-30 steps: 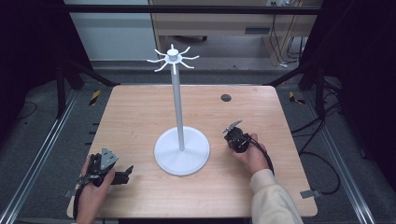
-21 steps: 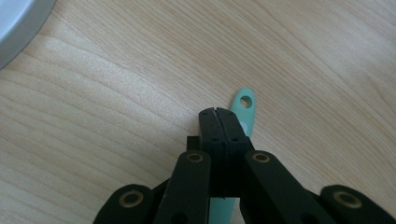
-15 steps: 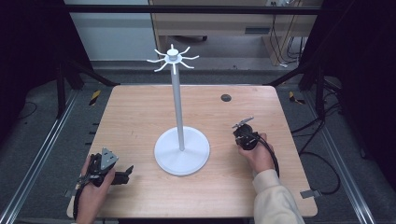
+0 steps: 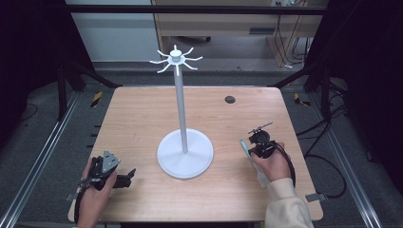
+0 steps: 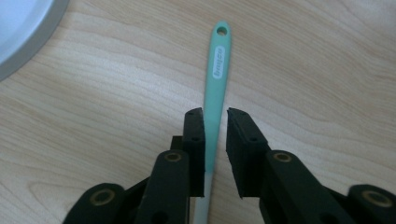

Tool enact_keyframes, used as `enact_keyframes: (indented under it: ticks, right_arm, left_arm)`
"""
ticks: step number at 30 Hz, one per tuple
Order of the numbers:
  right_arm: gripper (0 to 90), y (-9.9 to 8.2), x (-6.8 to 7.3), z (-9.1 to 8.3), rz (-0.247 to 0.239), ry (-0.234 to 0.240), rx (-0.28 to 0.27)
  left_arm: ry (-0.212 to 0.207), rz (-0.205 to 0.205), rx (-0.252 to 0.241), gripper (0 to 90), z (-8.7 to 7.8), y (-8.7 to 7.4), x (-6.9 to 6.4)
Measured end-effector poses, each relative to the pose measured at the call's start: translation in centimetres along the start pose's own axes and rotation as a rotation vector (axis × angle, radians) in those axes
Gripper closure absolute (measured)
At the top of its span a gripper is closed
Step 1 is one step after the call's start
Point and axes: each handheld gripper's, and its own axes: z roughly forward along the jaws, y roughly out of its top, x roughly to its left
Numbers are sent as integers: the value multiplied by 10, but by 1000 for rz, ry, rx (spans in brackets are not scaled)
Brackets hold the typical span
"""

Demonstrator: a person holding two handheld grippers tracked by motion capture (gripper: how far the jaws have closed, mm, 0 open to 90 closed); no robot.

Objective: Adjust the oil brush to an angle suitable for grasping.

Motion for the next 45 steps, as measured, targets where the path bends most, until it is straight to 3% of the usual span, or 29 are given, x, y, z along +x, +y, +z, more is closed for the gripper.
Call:
enact_keyframes:
  ticks: [10, 22, 45]
  right_arm:
    - [656, -6, 1, 3, 0, 5, 88]
    - [680, -9, 2, 11, -2, 19, 149]
    - [762, -10, 0, 17, 15, 32, 177]
  left_arm:
    - [-4, 1, 1, 29, 0, 0, -1]
    - [-7, 5, 5, 29, 1, 0, -1]
    - [-10, 8, 4, 28, 1, 1, -2]
